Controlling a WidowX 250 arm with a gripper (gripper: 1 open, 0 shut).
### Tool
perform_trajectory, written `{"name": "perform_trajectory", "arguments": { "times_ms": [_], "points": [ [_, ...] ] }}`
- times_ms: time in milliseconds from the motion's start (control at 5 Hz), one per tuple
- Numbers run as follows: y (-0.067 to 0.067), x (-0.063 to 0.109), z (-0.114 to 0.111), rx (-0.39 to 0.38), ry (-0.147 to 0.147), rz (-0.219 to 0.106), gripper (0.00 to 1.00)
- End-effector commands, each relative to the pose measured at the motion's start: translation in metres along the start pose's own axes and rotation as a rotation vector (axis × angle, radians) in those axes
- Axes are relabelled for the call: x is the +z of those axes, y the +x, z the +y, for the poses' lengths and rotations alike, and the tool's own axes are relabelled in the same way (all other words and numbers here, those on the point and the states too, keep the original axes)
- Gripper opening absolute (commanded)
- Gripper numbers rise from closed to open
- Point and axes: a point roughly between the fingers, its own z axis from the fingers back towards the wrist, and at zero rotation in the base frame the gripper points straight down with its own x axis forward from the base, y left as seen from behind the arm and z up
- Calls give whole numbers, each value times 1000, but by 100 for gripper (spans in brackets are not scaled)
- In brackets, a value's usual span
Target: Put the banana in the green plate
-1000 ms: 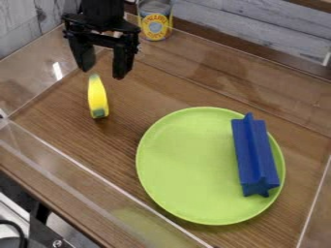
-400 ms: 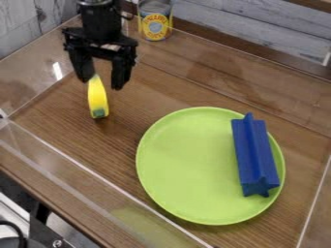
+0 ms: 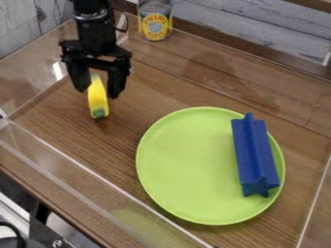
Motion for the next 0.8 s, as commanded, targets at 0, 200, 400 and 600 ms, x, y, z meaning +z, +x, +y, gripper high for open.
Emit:
{"name": "perform_trajectory", "arguments": {
  "times_ms": [0, 200, 400, 600],
  "points": [
    [5, 1, 8, 8, -1, -33, 100],
    [7, -7, 12, 15, -10, -29, 100],
    [9, -13, 15, 20, -18, -27, 100],
    [9, -17, 17, 25, -30, -24, 100]
  ]
}}
